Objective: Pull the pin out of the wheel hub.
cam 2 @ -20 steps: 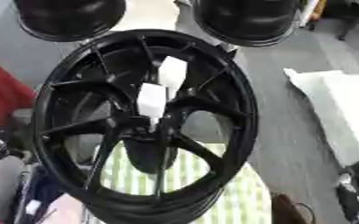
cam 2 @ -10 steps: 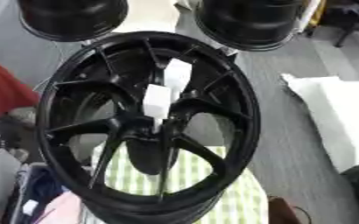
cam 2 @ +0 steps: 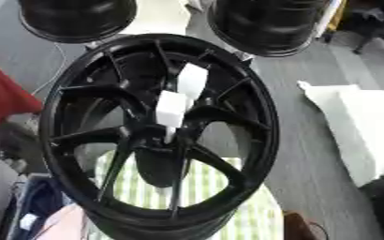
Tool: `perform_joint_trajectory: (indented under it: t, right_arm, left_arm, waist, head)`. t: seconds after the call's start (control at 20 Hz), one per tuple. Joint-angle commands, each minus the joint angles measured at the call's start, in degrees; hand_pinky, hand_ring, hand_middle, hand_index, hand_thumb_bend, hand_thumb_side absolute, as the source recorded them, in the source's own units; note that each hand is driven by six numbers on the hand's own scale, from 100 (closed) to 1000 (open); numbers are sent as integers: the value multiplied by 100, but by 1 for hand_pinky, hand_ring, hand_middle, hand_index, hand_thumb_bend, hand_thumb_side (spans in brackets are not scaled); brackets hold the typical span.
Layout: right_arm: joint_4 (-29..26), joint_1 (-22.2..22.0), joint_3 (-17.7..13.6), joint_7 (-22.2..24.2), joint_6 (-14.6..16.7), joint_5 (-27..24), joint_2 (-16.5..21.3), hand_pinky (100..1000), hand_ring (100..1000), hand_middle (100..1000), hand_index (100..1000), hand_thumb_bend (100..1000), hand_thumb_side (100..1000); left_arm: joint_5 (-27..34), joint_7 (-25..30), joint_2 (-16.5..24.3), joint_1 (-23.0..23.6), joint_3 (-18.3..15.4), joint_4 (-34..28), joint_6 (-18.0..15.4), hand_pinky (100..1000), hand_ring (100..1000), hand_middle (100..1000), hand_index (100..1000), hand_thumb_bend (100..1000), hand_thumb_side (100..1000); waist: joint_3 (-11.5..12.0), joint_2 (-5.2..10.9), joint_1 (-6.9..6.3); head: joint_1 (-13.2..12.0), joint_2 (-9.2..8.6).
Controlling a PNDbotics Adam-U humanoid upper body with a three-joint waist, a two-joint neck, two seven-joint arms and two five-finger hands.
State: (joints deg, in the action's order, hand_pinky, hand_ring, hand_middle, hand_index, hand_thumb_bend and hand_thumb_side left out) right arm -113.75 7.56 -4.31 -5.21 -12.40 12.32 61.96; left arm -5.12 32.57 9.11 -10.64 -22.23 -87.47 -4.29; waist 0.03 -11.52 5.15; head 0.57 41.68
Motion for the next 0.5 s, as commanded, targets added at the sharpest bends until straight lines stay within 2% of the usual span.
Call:
perform_joint_trajectory:
  t: [0.05, 0.25, 0.5]
  right_arm:
    - [-85, 435, 223, 663, 54, -54, 372, 509, 600, 824, 907, 315, 368]
    - [-85, 1110, 554, 1369, -1, -71, 315, 565, 646, 860, 925, 305, 366]
    - [-85, 1971, 1010, 2342, -232, 80, 35, 631, 725, 893, 935, 295, 349]
  left_arm:
    - [-25, 43, 146, -26, 38, -57, -27, 589, 611, 550, 827, 100, 631]
    - [-45, 79, 168, -23, 71, -23, -55, 589, 610, 550, 827, 100, 630]
    - [-54, 116, 172, -27, 111, 14, -94, 588, 611, 550, 827, 100, 629]
  waist:
    - [11, 103, 10]
    - [69, 102, 40]
    - [139, 109, 41]
  head:
    - [63, -45]
    - [132, -71]
    - [230, -68]
